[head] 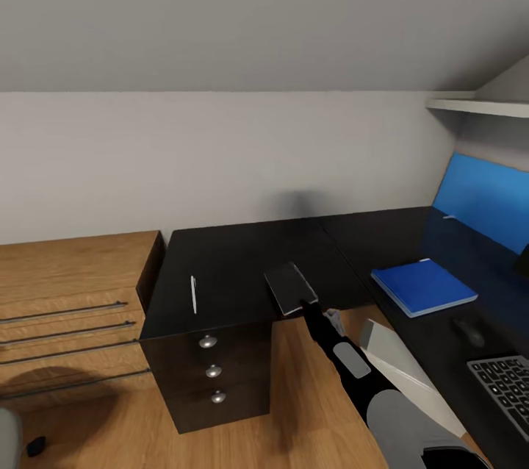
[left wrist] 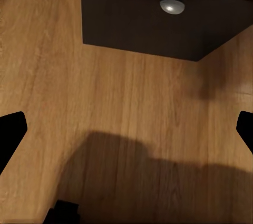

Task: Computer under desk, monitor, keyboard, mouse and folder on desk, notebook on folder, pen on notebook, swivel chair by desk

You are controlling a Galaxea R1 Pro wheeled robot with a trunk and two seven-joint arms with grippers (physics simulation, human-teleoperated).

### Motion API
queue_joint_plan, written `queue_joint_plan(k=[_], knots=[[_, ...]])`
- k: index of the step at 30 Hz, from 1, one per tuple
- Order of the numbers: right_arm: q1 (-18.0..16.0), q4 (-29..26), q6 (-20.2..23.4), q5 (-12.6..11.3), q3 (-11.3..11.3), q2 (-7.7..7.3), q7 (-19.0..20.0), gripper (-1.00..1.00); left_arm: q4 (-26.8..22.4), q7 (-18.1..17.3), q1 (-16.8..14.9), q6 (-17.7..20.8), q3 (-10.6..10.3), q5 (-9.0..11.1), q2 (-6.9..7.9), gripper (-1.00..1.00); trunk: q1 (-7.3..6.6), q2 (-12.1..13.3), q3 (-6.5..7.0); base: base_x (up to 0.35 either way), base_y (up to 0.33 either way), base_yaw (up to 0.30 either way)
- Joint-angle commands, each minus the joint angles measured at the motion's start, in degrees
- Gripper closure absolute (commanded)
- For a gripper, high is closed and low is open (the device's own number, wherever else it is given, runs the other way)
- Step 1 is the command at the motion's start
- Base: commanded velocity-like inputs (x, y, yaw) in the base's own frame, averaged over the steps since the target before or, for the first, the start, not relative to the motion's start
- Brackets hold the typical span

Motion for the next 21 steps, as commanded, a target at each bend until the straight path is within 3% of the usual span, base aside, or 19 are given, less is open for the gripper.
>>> queue_joint_plan(k=[1, 11, 15, 18, 21], knots=[[0.0, -0.1, 0.3, -0.5, -0.1, -0.03, 0.4, 1.00, -0.1, 0.4, 0.0, -0.2, -0.2, 0.6, 0.07, -1.00, -0.22, 0.4, 0.14, 0.000, 0.000, 0.000], [0.0, -2.3, 0.2, -0.6, -1.2, -0.55, 1.5, 1.00, 1.9, 0.3, 0.0, -0.1, -0.3, 0.5, -1.88, -1.00, -2.42, 4.4, 1.93, 0.000, 0.000, 0.000], [0.0, -4.1, 0.3, -0.5, -6.8, -0.64, 1.3, 1.00, 2.3, 0.2, 0.0, -0.1, -0.3, 0.4, -2.46, -1.00, -3.30, 6.0, 2.65, 0.000, 0.000, 0.000], [0.0, -5.3, 0.4, -0.4, -9.1, -0.91, 1.2, 1.00, 2.3, 0.2, 0.0, -0.1, -0.3, 0.4, -2.54, -1.00, -3.96, 7.2, 3.19, 0.000, 0.000, 0.000], [0.0, -6.6, 0.4, -0.5, -11.5, -3.20, 0.2, 1.00, 2.3, 0.2, 0.0, 0.0, -0.3, 0.4, -2.61, -1.00, -4.18, 7.6, 3.31, 0.000, 0.000, -0.104]])
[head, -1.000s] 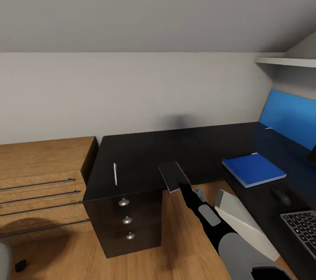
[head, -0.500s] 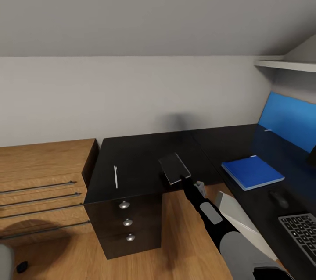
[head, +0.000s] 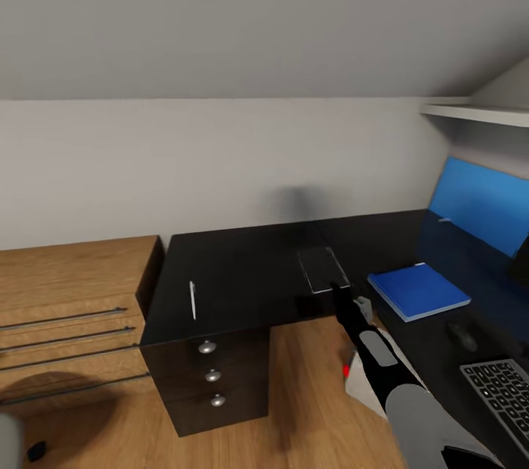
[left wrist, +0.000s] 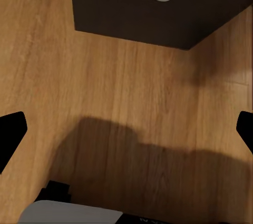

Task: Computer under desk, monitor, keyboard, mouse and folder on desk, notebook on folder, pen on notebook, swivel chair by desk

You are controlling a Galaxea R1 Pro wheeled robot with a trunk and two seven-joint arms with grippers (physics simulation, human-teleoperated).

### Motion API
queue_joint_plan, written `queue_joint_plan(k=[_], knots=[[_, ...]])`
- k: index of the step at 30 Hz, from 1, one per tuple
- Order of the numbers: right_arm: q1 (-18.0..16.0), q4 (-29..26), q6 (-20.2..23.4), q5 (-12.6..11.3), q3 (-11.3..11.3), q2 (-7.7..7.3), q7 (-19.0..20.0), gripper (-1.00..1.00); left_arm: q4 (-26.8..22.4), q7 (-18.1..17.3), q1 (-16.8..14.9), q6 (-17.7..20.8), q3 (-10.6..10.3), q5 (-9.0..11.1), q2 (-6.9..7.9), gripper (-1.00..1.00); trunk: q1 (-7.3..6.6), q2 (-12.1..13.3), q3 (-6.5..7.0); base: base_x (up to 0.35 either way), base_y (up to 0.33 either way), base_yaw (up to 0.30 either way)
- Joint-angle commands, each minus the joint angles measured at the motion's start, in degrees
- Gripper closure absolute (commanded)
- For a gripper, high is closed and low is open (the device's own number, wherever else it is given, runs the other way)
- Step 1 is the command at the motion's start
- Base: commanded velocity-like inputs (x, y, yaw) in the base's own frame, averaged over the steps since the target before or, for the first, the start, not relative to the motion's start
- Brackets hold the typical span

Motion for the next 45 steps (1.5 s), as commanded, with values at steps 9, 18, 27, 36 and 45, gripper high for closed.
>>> queue_joint_plan(k=[9, 18, 27, 36, 45], knots=[[0.1, -2.5, 0.8, -0.9, -3.4, -3.28, -0.9, 1.00, 0.4, 0.4, 0.0, -0.2, -0.3, 0.5, -0.14, -1.00, 0.00, 0.0, -0.41, 0.000, 0.000, -0.208], [0.1, -2.6, 1.0, -4.7, -4.9, -4.86, -1.7, 1.00, 0.5, 0.4, 0.0, -0.2, -0.3, 0.5, -0.15, -1.00, 0.00, 0.0, -0.81, 0.000, 0.000, -0.223], [0.1, -2.6, 1.0, -4.8, -5.0, -4.93, -1.8, 1.00, 0.5, 0.4, 0.0, -0.3, -0.3, 0.4, -0.15, -1.00, 0.00, 0.0, -1.21, 0.000, 0.000, -0.223], [0.1, -2.5, 1.0, -4.8, -5.0, -4.93, -1.8, 1.00, 0.5, 0.4, 0.0, -0.3, -0.2, 0.4, -0.15, -1.00, 0.00, 0.0, -1.74, 0.000, 0.000, -0.202], [0.1, -2.6, 1.0, -4.7, -5.0, -4.79, -1.5, 1.00, 0.5, 0.4, 0.0, -0.4, -0.2, 0.4, -0.15, -1.00, 0.00, 0.0, -2.10, 0.000, 0.000, -0.114]])
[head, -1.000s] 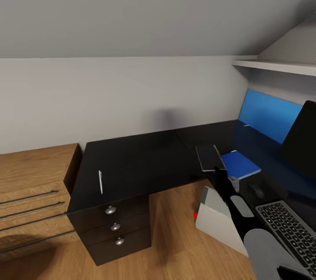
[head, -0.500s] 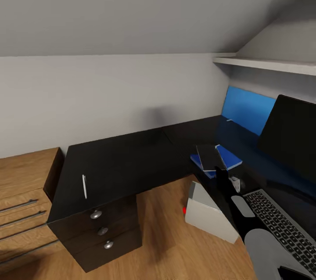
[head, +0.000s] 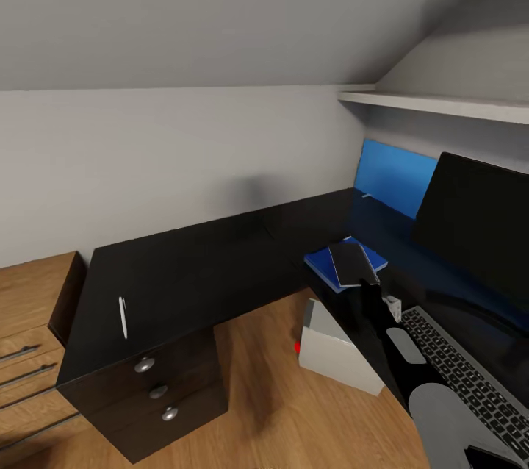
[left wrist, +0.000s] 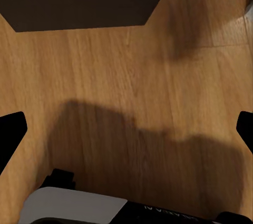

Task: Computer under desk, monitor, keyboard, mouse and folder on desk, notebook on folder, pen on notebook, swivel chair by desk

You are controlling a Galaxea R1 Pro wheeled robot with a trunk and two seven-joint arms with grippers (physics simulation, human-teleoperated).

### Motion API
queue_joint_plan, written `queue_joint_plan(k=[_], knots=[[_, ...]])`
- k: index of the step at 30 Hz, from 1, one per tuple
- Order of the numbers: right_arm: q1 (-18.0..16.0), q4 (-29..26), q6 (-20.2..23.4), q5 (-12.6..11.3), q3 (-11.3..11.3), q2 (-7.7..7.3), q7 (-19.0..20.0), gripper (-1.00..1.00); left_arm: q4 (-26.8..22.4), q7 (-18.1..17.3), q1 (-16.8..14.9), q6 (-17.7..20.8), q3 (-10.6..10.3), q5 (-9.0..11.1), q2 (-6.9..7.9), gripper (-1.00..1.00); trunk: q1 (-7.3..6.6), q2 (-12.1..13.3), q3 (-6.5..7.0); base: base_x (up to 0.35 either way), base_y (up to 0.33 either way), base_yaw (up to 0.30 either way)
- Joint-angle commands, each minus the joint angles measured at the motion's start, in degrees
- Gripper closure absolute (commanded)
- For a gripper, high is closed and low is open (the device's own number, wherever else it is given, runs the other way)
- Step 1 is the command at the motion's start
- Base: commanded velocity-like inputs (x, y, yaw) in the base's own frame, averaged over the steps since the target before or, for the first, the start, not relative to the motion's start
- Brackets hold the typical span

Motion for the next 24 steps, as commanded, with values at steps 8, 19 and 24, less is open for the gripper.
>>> queue_joint_plan(k=[8, 19, 24], knots=[[0.0, 0.0, 0.5, -0.4, -0.2, 0.03, 0.2, 1.00, -0.1, 0.4, 0.0, -0.3, -0.3, 0.6, 0.08, -1.00, 0.00, 0.0, -0.06, 0.070, 0.000, -0.004], [0.0, 0.1, 0.6, -0.3, -0.2, -0.02, 0.2, 1.00, -0.1, 0.3, 0.0, -0.3, -0.2, 0.6, 0.08, -1.00, 0.00, 0.0, -0.06, 0.277, 0.000, 0.000], [0.0, 0.1, 0.6, -0.5, -0.2, 0.05, 0.1, 1.00, -0.1, 0.3, 0.0, -0.4, -0.3, 0.5, 0.08, -1.00, 0.00, 0.0, -0.06, 0.078, 0.000, 0.000]])
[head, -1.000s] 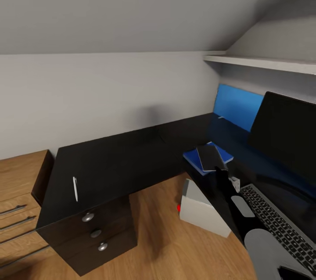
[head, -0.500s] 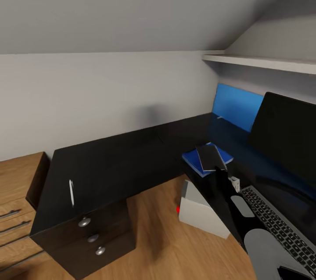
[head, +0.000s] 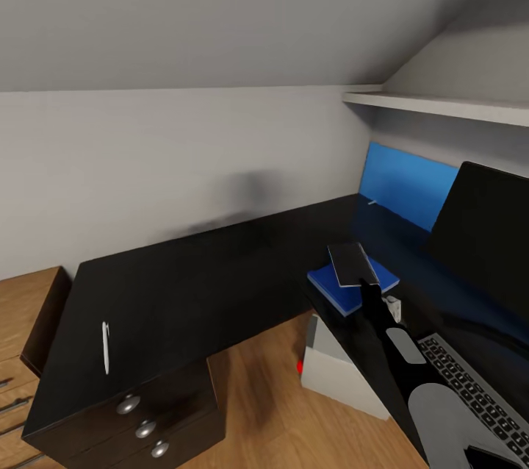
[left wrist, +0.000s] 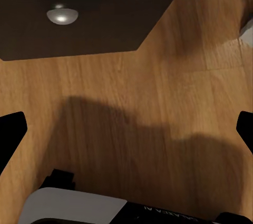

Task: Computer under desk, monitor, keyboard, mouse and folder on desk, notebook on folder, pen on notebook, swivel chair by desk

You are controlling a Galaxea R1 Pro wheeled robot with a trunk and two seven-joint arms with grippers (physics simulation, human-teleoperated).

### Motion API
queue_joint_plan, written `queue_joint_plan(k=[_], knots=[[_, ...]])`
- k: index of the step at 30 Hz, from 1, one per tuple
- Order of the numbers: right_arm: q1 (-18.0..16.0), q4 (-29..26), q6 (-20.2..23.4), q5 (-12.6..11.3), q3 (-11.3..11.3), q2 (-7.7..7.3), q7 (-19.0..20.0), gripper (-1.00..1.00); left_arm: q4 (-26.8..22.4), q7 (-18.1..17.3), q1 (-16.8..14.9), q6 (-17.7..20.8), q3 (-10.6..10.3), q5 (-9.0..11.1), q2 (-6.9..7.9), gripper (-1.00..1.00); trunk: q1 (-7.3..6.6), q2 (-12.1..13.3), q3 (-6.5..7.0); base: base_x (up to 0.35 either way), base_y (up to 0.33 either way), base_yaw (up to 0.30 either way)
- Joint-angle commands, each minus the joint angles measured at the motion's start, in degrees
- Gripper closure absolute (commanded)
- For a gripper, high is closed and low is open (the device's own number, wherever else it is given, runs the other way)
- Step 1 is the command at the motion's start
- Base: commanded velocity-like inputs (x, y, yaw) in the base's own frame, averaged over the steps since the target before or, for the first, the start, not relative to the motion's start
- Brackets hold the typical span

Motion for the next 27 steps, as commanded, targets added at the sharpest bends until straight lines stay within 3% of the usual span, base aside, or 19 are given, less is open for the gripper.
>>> queue_joint_plan(k=[1, 13, 27], knots=[[-0.1, 0.0, 0.5, -0.6, -0.3, 0.03, 0.1, 1.00, -0.1, 0.4, 0.0, -0.2, -0.3, 0.6, 0.08, -1.00, 0.01, 0.0, -0.04, 0.012, 0.000, 0.000], [-0.1, 0.0, 0.3, -0.6, -0.3, 0.04, -3.5, 1.00, -0.1, 0.4, 0.0, -0.2, -0.3, 0.6, 0.08, -1.00, 0.01, 0.0, -0.04, 0.002, 0.000, 0.000], [0.0, 0.0, 0.3, -0.5, -0.3, 0.04, -4.0, 1.00, -0.1, 0.4, 0.0, -0.2, -0.2, 0.6, 0.08, -1.00, 0.01, 0.0, -0.04, 0.000, 0.000, 0.000]])
